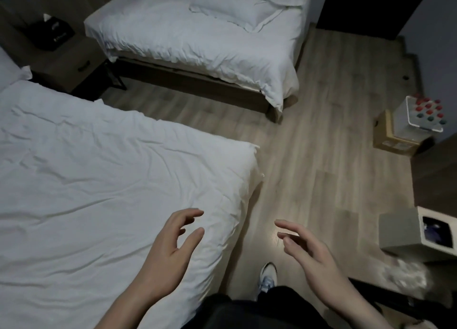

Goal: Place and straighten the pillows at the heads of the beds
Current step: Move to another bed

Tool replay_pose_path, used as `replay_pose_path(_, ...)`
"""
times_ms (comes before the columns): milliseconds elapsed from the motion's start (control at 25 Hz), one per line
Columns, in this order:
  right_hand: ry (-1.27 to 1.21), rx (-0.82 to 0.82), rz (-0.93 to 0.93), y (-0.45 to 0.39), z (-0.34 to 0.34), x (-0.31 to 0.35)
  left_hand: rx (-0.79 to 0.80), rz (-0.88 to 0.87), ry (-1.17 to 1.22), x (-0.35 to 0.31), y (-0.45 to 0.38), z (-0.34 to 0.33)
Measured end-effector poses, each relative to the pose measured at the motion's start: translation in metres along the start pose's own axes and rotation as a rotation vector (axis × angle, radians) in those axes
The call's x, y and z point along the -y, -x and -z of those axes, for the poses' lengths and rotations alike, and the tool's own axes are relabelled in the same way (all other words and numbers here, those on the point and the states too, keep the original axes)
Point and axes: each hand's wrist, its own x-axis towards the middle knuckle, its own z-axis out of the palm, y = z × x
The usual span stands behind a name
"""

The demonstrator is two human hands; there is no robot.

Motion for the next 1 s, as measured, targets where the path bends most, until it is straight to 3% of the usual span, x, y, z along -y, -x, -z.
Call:
replay_pose_path(360, 0.068, 0.122, 0.057, -0.203, 0.131, 0.080, -0.146, 0.092, 0.047, -0.062, -0.165, -0.046)
replay_pose_path(520, 0.066, 0.048, -0.051, -0.267, 0.163, 0.094, -0.079, 0.099, 0.073, -0.077, -0.280, -0.057)
replay_pose_path(800, 0.000, -0.150, -0.112, -0.366, 0.239, 0.130, 0.070, -0.151, 0.022, -0.156, -0.496, -0.081)
replay_pose_path(1000, -0.052, -0.107, -0.167, -0.468, 0.307, 0.148, 0.099, -0.064, 0.019, -0.175, -0.597, -0.132)
